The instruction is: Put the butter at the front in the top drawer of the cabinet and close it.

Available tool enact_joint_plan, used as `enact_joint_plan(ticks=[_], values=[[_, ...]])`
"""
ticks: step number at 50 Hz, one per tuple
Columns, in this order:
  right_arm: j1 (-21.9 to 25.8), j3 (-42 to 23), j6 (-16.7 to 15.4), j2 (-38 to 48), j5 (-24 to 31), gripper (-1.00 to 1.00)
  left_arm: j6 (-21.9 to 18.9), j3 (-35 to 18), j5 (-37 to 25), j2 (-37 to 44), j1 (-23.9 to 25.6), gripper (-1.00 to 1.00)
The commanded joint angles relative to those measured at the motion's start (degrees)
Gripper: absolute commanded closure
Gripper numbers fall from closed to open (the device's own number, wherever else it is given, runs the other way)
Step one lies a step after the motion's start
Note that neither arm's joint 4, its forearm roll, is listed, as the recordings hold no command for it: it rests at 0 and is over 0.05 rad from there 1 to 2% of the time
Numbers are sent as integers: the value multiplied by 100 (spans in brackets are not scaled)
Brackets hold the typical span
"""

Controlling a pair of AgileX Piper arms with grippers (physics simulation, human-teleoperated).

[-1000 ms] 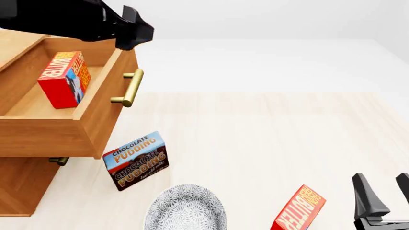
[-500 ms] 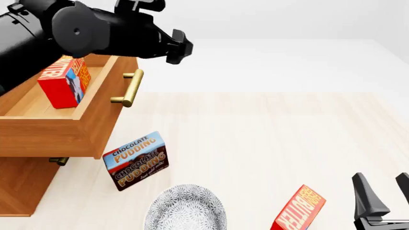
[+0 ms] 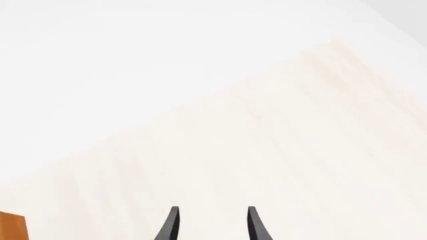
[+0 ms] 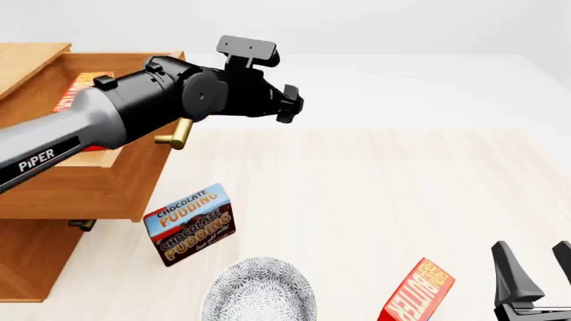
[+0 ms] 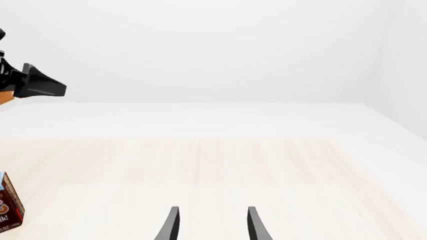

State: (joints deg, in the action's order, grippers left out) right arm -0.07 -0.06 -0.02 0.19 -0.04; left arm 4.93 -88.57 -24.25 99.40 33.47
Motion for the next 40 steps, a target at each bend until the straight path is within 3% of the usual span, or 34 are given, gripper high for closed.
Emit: enact_joint_plan(ticks=[1,40], values=[[1,-2,-1,-2,2,-100,152,133,273,310,23,-100],[1,-3,-2,6,-4,-100,568,638,920,852,-358,-100]])
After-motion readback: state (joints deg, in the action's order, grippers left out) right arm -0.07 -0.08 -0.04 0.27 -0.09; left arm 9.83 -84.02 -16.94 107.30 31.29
